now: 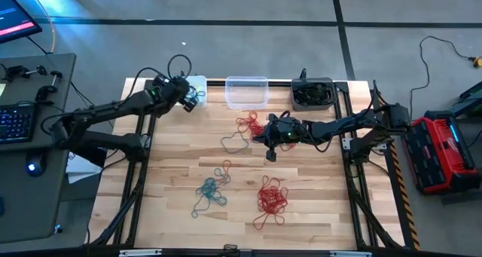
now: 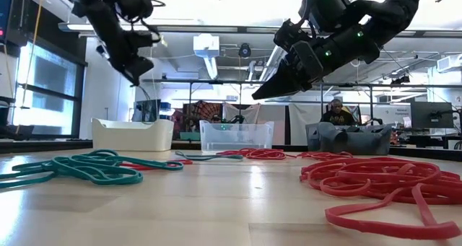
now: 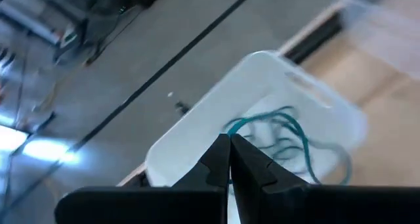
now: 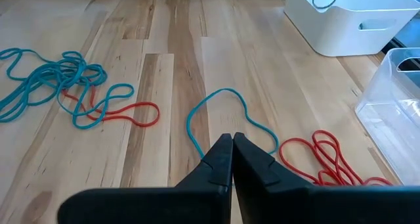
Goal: Sort rubber bands into baskets
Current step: Put the blue rubber band into the white bin
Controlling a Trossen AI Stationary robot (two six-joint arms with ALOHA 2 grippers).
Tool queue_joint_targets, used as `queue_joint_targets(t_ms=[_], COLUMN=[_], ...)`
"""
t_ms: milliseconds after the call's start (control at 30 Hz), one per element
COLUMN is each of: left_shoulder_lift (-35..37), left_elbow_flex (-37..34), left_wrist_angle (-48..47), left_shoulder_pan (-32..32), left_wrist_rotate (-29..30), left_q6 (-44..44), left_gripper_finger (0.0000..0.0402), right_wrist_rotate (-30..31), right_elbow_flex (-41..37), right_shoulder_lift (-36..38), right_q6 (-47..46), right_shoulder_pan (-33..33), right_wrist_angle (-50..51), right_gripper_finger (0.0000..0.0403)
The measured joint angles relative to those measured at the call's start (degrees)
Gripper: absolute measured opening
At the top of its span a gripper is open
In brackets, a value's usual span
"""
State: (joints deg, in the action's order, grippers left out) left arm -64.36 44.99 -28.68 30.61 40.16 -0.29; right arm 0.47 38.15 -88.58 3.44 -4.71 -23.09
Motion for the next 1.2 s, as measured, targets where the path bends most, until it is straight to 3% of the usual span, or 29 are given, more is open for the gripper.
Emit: queue_joint_targets(t_ms=[167, 400, 567, 767, 1033, 1200], left_shoulder_lift=[0.0, -0.4, -1.7, -4.0, -4.2, -4.2], left_elbow_flex=[-2.2, -7.3, -9.2, -9.4, -9.4, -9.4], left_wrist_angle=[0.4, 7.1, 10.4, 11.9, 13.2, 16.1], left_shoulder_pan=[6.6, 12.8, 14.4, 14.4, 12.9, 8.5], left_wrist_rotate=[-1.2, -12.2, -16.0, -16.8, -17.0, -24.4], left_q6=[0.5, 2.3, 2.3, 3.5, 5.4, 7.5], left_gripper_finger=[0.0000, 0.0000, 0.0001, 0.0027, 0.0097, 0.0125], right_wrist_rotate=[0.0, 0.0, 0.0, 0.0, 0.0, 0.2], right_elbow_flex=[0.0, 0.0, 0.0, 0.0, 0.0, 0.0], right_shoulder_lift=[0.0, 0.0, 0.0, 0.0, 0.0, 0.0], right_q6=[0.0, 0.4, -0.3, -0.5, -0.5, -0.5], right_shoulder_pan=[0.0, 0.0, 0.0, 0.0, 0.0, 0.0], right_wrist_angle=[0.1, 0.1, 0.1, 0.1, 0.1, -0.1], right_gripper_finger=[0.0000, 0.0000, 0.0000, 0.0000, 0.0000, 0.0000])
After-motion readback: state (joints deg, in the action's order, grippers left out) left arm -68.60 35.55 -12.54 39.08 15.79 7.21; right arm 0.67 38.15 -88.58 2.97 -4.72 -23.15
